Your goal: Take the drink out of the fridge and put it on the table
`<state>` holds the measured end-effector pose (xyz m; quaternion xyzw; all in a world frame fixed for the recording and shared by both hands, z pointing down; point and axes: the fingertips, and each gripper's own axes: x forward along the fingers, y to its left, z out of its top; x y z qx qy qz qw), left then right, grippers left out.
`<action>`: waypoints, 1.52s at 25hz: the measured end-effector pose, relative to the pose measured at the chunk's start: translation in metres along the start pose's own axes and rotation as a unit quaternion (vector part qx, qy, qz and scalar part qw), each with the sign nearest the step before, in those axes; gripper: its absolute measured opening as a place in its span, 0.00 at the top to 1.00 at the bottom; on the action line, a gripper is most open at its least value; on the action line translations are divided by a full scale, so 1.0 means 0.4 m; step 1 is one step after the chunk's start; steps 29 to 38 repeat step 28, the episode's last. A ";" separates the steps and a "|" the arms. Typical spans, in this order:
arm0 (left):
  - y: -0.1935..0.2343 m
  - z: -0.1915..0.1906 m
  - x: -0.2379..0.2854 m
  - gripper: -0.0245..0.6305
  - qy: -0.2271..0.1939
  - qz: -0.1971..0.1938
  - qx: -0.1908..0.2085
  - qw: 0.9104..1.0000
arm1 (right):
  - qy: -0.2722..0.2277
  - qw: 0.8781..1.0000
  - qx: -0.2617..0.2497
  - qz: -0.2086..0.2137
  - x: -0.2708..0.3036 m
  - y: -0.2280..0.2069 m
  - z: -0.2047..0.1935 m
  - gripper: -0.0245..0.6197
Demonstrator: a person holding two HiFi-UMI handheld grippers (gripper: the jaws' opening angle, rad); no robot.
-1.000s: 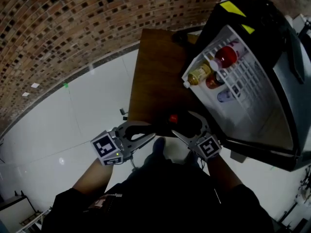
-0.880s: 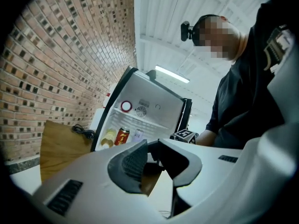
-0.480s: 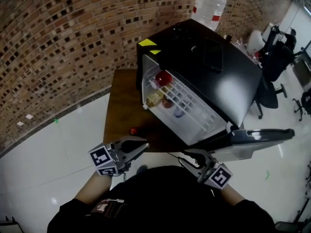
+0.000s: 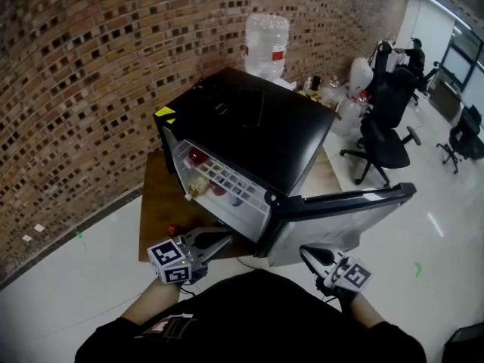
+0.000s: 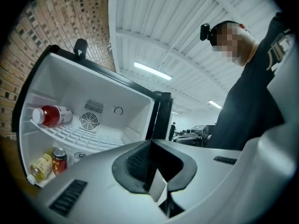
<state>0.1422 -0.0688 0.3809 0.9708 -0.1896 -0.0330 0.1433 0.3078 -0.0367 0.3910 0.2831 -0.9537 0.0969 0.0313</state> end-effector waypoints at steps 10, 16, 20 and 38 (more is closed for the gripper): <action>-0.021 -0.001 0.027 0.96 0.029 -0.020 0.012 0.999 | -0.009 0.999 0.015 -0.027 -0.037 -0.032 -0.004 0.95; -0.021 0.002 0.023 0.96 0.028 -0.019 0.008 0.999 | -0.007 0.999 0.015 -0.031 -0.032 -0.040 -0.011 0.95; -0.016 -0.008 0.016 0.96 0.030 -0.016 0.006 0.999 | -0.002 0.999 0.015 -0.031 -0.025 -0.040 -0.020 0.95; -0.007 -0.009 0.007 0.96 0.029 -0.013 0.005 0.999 | -0.002 1.000 0.007 -0.024 -0.017 -0.038 -0.015 0.95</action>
